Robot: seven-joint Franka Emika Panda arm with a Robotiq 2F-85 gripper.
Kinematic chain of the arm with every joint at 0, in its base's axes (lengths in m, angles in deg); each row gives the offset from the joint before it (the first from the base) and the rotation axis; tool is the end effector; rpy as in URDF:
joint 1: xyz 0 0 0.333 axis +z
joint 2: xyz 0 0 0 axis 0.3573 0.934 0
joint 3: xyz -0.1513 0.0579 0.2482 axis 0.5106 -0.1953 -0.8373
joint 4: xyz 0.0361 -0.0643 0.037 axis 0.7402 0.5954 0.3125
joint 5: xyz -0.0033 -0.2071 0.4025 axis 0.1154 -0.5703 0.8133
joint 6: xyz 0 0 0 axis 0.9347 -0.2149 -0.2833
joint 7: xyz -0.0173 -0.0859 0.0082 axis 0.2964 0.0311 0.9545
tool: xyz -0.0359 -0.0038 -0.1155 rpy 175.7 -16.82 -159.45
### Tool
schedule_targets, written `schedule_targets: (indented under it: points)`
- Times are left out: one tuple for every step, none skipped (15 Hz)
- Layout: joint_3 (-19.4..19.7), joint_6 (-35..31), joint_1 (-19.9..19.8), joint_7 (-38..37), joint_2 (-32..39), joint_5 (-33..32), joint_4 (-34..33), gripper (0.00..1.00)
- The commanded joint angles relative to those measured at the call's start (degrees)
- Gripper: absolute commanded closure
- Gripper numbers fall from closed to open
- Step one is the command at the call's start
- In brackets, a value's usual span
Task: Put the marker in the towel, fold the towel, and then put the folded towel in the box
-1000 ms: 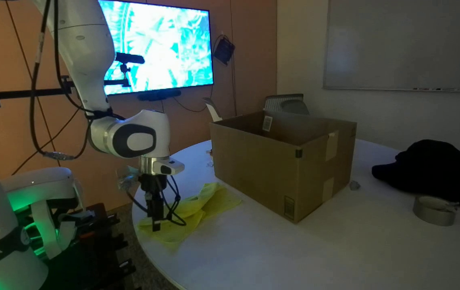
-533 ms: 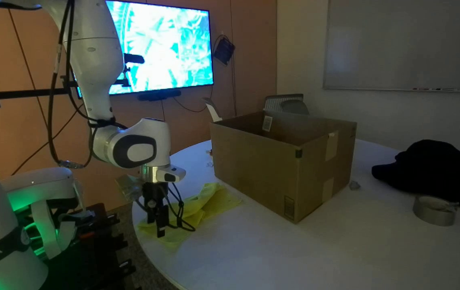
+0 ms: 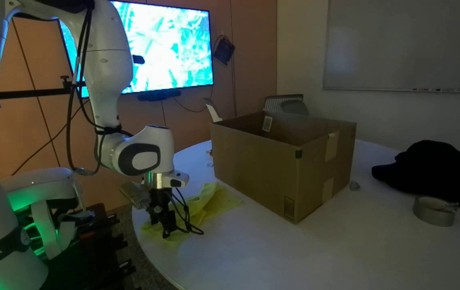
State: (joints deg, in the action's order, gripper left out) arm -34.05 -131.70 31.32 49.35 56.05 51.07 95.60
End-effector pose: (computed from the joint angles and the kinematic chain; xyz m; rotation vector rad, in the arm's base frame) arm 0.3523 0.0699 -0.0005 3.0687 0.3099 -0.2208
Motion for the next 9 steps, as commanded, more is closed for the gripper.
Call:
schedule_targets:
  points:
    - [-0.89,-0.43,-1.42,3.85,3.17,1.55,-2.59,0.36]
    - [-1.11,-0.07,-1.62,4.38,3.07,1.56,-2.78,0.46]
    - [-1.27,0.55,-1.55,4.8,2.42,1.45,-2.64,0.53]
    - [-1.13,1.06,-1.22,4.95,1.88,1.26,-2.58,0.62]
    - [-1.03,1.75,-0.92,5.22,1.11,1.04,-2.47,0.69]
    - [-0.53,2.31,-0.11,4.98,0.02,0.65,-2.14,0.76]
    - [-0.14,2.81,0.47,4.8,-1.14,0.36,-1.78,0.84]
    - [0.62,3.57,1.4,4.26,-2.44,-0.18,-1.52,0.91]
    - [1.45,4.32,2.37,3.71,-3.89,-0.88,-1.19,0.97]
